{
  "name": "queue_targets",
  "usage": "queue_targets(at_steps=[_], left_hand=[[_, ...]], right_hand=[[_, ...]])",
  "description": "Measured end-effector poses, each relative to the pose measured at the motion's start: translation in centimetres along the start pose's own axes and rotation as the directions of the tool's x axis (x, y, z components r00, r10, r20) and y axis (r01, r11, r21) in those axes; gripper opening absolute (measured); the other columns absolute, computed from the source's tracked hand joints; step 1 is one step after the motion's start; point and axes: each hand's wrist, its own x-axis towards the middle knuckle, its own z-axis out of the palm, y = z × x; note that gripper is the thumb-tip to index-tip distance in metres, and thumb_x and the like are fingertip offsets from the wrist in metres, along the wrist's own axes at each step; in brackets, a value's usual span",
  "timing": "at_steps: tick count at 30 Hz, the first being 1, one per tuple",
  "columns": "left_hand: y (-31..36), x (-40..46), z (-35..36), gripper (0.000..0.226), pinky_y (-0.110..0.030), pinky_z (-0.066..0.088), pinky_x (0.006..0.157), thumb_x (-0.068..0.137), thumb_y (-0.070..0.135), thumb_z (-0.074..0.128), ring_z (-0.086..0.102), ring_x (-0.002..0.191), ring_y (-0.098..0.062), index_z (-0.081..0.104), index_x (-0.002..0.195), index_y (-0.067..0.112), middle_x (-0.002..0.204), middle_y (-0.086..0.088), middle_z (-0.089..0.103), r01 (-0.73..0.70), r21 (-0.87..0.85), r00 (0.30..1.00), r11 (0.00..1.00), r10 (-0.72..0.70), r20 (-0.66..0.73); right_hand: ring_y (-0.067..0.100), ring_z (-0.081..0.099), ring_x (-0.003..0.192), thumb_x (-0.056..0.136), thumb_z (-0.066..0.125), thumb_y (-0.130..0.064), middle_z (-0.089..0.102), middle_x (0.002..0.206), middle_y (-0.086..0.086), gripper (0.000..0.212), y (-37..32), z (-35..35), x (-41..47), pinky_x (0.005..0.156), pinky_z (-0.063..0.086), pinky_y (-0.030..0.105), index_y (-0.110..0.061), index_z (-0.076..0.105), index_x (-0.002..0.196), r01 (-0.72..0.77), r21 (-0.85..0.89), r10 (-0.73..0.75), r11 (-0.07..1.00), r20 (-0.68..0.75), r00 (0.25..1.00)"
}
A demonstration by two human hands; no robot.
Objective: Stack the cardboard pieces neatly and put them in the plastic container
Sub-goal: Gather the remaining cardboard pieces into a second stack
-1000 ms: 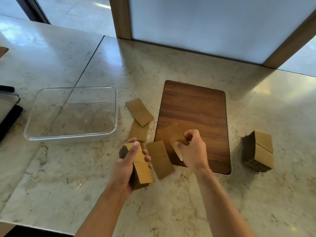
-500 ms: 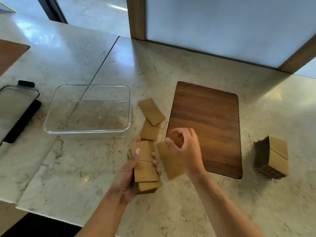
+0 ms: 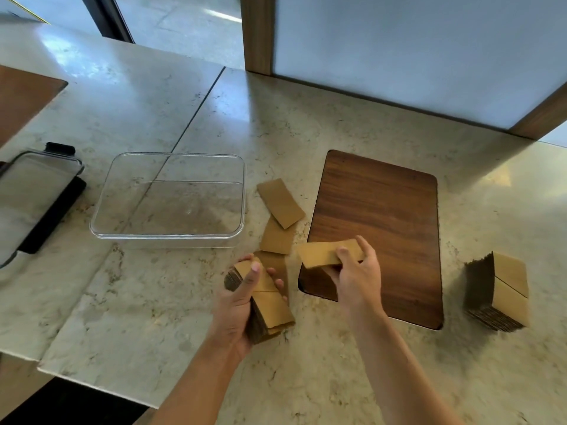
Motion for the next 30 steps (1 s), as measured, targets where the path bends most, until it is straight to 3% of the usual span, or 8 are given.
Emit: queue_targets(at_steps=[4,9,12,14,17,23,26,30], left_hand=[[-1.0,0.0,1.0,0.088,-0.065,0.059,0.085,0.058,0.039,0.1,0.072,0.1,-0.049,0.062,0.132,0.011,0.121,-0.028,0.072,-0.129,0.234,0.988,0.964,0.146,-0.056],[-0.4,0.1,0.2,0.055,-0.054,0.063,0.072,0.073,0.015,0.09,0.075,0.091,-0.041,0.066,0.122,0.01,0.114,-0.035,0.068,-0.139,0.246,0.975,0.959,0.176,-0.133],[0.1,-0.1,-1.6,0.061,-0.051,0.061,0.071,0.069,0.007,0.073,0.072,0.099,-0.042,0.068,0.126,0.029,0.12,-0.027,0.07,-0.099,0.16,0.987,0.982,0.117,-0.111],[0.3,-0.6,-2.9,0.067,-0.053,0.06,0.074,0.072,0.005,0.066,0.073,0.104,-0.043,0.064,0.133,0.033,0.125,-0.027,0.07,-0.045,0.086,0.998,0.995,0.048,-0.043],[0.7,-1.3,-4.1,0.066,-0.056,0.06,0.074,0.077,0.004,0.061,0.072,0.095,-0.041,0.058,0.138,0.031,0.122,-0.026,0.07,-0.029,-0.104,0.997,0.994,0.037,0.072],[2.4,-1.6,-5.5,0.051,-0.054,0.059,0.08,0.082,0.017,0.08,0.07,0.083,-0.029,0.065,0.128,0.034,0.103,-0.016,0.072,-0.117,-0.154,0.992,0.981,0.121,0.02],[3.3,-1.6,-5.5,0.05,-0.056,0.061,0.08,0.085,0.022,0.078,0.071,0.087,-0.03,0.062,0.132,0.031,0.11,-0.02,0.073,-0.16,-0.054,0.987,0.986,0.159,-0.011],[4.3,-1.6,-5.5,0.069,-0.055,0.062,0.073,0.072,0.022,0.094,0.072,0.085,-0.036,0.06,0.132,0.022,0.1,-0.023,0.072,-0.222,0.106,0.97,0.969,0.231,-0.075]], right_hand=[[0.027,0.071,0.095,0.092,0.072,-0.002,0.069,0.118,0.014,0.043,2.3,3.5,-3.4,0.067,0.065,0.036,-0.02,0.059,0.128,-0.161,0.137,0.158,0.977,0.032,0.987],[0.017,0.073,0.081,0.081,0.086,-0.026,0.075,0.095,0.008,0.034,3.9,3.6,-6.8,0.067,0.063,0.032,-0.016,0.062,0.103,-0.002,-0.362,0.059,0.932,0.146,0.988],[0.01,0.07,0.074,0.081,0.088,-0.032,0.068,0.077,-0.001,0.042,3.5,2.3,-7.3,0.065,0.057,0.025,-0.021,0.059,0.109,0.03,-0.543,0.21,0.839,0.375,0.903],[0.004,0.06,0.066,0.08,0.086,-0.038,0.064,0.076,-0.006,0.031,3.1,2.0,-6.9,0.058,0.049,0.016,-0.024,0.065,0.098,0.219,-0.642,0.14,0.735,0.46,0.877],[0.007,0.056,0.073,0.087,0.066,-0.058,0.06,0.086,-0.009,0.031,3.1,2.5,-5.4,0.062,0.043,0.017,-0.028,0.063,0.08,0.461,-0.712,-0.291,0.53,0.358,0.887],[0.018,0.048,0.113,0.083,0.069,-0.067,0.047,0.125,0.001,0.074,6.3,5.0,-5.4,0.098,0.048,0.032,-0.016,0.051,0.134,0.437,-0.899,-0.294,0.016,0.414,0.862],[0.014,0.053,0.109,0.083,0.083,-0.039,0.055,0.121,-0.003,0.055,6.9,4.8,-5.9,0.096,0.052,0.033,-0.021,0.05,0.124,0.496,-0.842,-0.258,0.213,0.441,0.86],[0.008,0.075,0.081,0.091,0.078,-0.019,0.079,0.091,-0.002,0.033,4.7,3.9,-5.8,0.067,0.063,0.027,-0.03,0.054,0.11,0.274,-0.54,-0.076,0.796,0.36,0.93]])
